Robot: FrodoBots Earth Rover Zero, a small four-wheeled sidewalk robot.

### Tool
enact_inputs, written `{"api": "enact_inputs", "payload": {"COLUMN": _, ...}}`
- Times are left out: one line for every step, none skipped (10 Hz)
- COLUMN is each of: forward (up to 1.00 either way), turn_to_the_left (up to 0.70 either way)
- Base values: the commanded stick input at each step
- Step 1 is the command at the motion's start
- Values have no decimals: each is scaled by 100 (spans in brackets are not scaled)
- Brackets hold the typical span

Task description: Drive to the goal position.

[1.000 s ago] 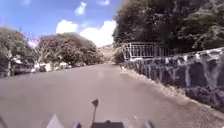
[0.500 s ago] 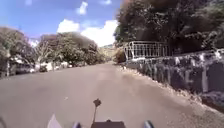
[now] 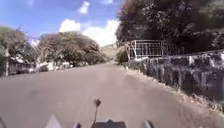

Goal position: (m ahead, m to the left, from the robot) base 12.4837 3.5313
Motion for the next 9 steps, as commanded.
{"api": "enact_inputs", "payload": {"forward": 70, "turn_to_the_left": 0}}
{"api": "enact_inputs", "payload": {"forward": 70, "turn_to_the_left": 0}}
{"api": "enact_inputs", "payload": {"forward": 70, "turn_to_the_left": 0}}
{"api": "enact_inputs", "payload": {"forward": 70, "turn_to_the_left": 0}}
{"api": "enact_inputs", "payload": {"forward": 70, "turn_to_the_left": 0}}
{"api": "enact_inputs", "payload": {"forward": 70, "turn_to_the_left": 0}}
{"api": "enact_inputs", "payload": {"forward": 70, "turn_to_the_left": 0}}
{"api": "enact_inputs", "payload": {"forward": 70, "turn_to_the_left": 0}}
{"api": "enact_inputs", "payload": {"forward": 70, "turn_to_the_left": 0}}
